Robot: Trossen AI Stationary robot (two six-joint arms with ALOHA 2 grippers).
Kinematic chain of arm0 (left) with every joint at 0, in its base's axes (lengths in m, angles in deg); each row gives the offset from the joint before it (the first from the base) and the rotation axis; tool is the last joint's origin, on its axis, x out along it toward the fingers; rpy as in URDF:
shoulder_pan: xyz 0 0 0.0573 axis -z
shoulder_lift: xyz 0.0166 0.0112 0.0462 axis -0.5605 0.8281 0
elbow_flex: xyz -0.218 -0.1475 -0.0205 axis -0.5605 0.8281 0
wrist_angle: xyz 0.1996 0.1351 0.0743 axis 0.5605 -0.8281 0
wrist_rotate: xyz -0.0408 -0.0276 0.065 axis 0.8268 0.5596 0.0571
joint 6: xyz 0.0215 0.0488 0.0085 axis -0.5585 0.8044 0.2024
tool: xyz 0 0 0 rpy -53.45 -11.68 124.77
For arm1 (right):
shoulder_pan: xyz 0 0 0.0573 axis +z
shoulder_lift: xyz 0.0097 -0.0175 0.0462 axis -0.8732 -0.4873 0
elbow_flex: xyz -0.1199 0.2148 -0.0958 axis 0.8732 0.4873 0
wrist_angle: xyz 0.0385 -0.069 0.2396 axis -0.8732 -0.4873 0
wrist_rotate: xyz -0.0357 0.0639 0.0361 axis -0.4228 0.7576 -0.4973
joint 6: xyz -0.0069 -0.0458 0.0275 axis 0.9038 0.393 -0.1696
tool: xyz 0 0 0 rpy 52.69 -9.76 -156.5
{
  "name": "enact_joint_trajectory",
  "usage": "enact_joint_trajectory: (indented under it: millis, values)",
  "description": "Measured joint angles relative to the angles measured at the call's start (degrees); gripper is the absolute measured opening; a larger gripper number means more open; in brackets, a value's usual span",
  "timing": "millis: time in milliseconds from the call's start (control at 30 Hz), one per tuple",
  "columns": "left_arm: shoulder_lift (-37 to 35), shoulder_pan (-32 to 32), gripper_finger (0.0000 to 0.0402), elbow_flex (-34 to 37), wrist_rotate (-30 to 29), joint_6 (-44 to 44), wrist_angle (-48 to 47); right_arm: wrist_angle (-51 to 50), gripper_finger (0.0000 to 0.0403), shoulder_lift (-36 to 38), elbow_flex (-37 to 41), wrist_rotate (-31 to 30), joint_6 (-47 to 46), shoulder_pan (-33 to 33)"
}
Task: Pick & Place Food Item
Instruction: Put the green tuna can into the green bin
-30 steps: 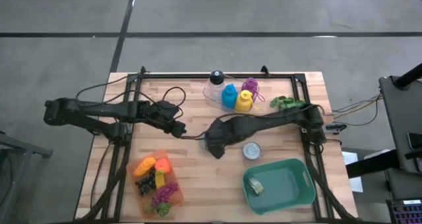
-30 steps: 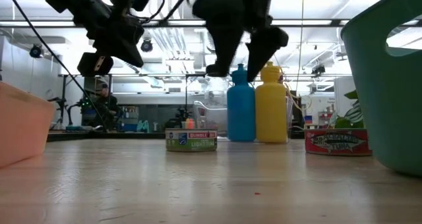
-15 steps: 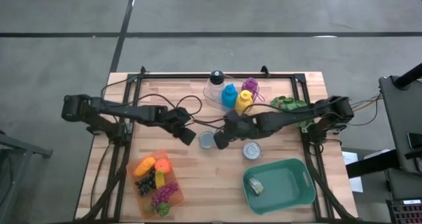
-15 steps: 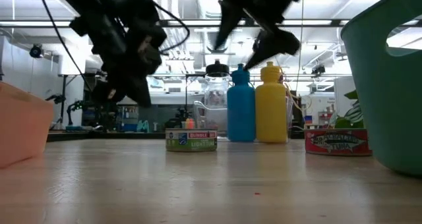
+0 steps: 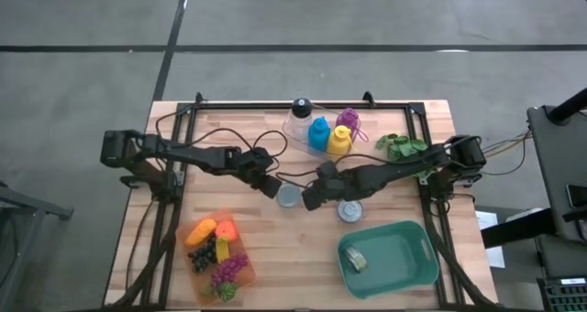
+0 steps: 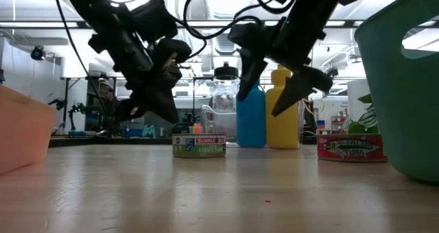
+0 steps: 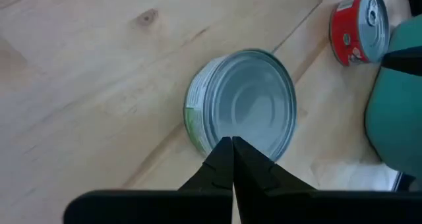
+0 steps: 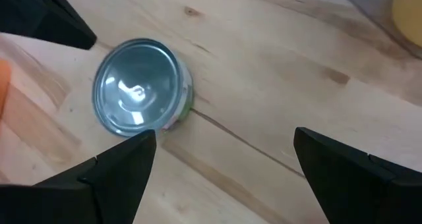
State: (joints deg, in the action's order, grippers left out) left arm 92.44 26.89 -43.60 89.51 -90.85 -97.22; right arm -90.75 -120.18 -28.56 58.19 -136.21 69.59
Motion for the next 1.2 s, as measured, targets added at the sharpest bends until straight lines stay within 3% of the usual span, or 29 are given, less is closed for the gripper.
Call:
enact_joint_trajectory:
  millis: [333, 667, 900, 1067, 1200]
  values:
    - [1.1, -0.5, 0.0001, 0.0, -1.1, -1.6, -0.3, 5.8, 0.0358, -1.9, 0.1, -0.1, -0.3, -0.5]
    - [1.1, -0.6, 0.0001, 0.0, -1.1, -4.2, -8.0, 5.4, 0.0358, -8.3, -4.3, 0.0, -1.8, -2.5]
    - [1.3, -1.2, 0.0001, 0.0, -1.2, -4.0, -7.9, 5.3, 0.0358, -10.8, -7.0, 0.0, -0.6, -2.7]
    - [6.0, -1.9, 0.0001, -0.9, -0.8, -2.8, -7.9, 4.7, 0.0358, -12.3, -8.5, 1.0, -0.2, -2.7]
    - [12.3, -2.0, 0.0001, -4.7, 3.8, -1.4, -7.6, -0.7, 0.0358, -12.4, -9.4, 1.4, -0.3, -2.8]
